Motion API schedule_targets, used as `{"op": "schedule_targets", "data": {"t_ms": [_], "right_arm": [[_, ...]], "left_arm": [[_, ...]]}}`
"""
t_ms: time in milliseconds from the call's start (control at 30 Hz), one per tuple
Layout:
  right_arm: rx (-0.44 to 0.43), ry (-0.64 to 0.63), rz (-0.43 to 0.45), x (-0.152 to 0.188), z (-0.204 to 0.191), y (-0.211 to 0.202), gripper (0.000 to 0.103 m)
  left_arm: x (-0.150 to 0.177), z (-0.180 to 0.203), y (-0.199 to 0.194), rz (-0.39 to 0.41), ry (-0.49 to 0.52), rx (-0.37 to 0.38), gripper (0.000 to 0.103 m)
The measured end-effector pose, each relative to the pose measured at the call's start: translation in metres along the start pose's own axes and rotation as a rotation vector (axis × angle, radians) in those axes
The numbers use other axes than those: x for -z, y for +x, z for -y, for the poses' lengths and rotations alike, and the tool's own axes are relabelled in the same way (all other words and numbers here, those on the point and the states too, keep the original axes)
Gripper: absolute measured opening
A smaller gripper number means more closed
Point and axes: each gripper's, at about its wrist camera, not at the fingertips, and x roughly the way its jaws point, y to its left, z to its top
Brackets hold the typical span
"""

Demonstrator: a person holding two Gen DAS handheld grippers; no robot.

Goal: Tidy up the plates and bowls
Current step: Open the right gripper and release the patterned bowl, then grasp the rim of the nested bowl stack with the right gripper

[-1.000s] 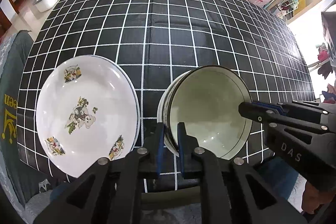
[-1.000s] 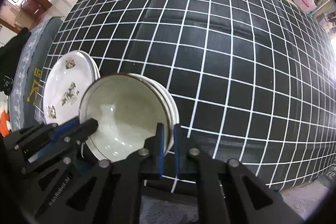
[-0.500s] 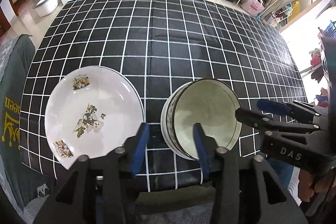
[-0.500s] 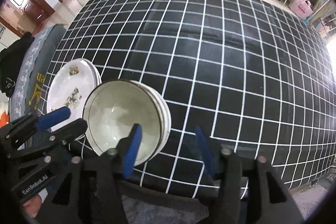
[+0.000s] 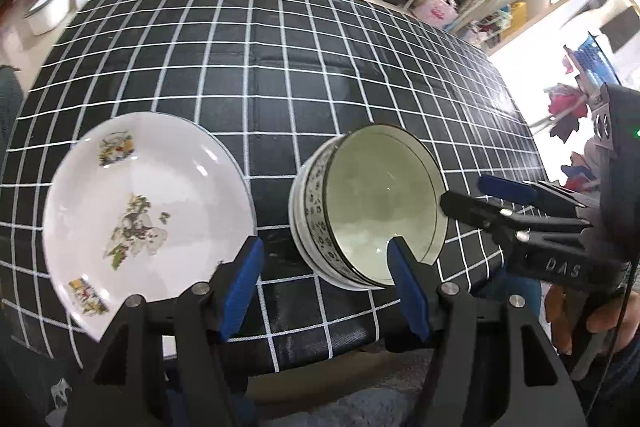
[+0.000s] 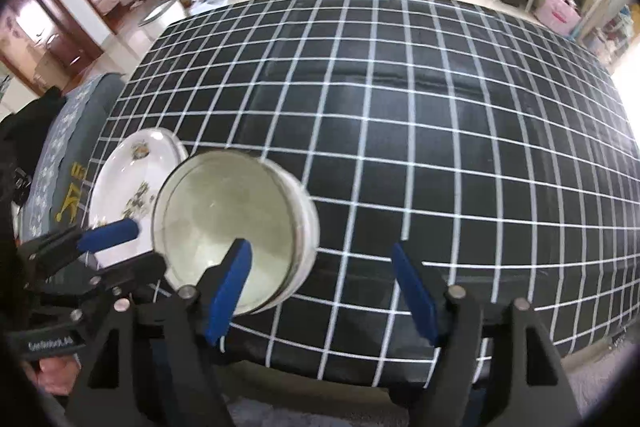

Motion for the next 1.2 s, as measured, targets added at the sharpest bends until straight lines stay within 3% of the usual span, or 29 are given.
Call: {"op": "schedule_targets", "data": {"t_ms": [100, 600, 800, 867, 967, 1200], "right_arm": [[0.002, -0.011, 0.024, 0.0, -0.005, 0.003, 0.076], [-0.057, 0.128, -0.076, -0.003, 0.013, 0.043, 0.076], [-0.083, 0.152, -0.078, -0.002, 0.017, 0.046, 0.076], [-0.089, 0.159, -0.091, -0.002, 0.018, 0.048, 0.076], [-0.101, 0.167, -0.107, -0.002, 0.02, 0.053, 0.076], [-0.188, 0.194, -0.11, 0.007, 0.027, 0.057, 0.063]], "left_arm": [[-0.001, 0.001, 0.004, 0.024, 0.047, -0.014, 0.062], [-0.019, -0.002, 0.044, -0.087, 0.118, 0.045, 0.062], [-0.022, -0.002, 0.05, -0.09, 0.128, 0.068, 0.061], [-0.022, -0.003, 0.052, -0.098, 0.13, 0.076, 0.054], [-0.021, -0.004, 0.054, -0.106, 0.138, 0.074, 0.052], [-0.019, -0.013, 0.055, -0.124, 0.118, 0.069, 0.044]]}}
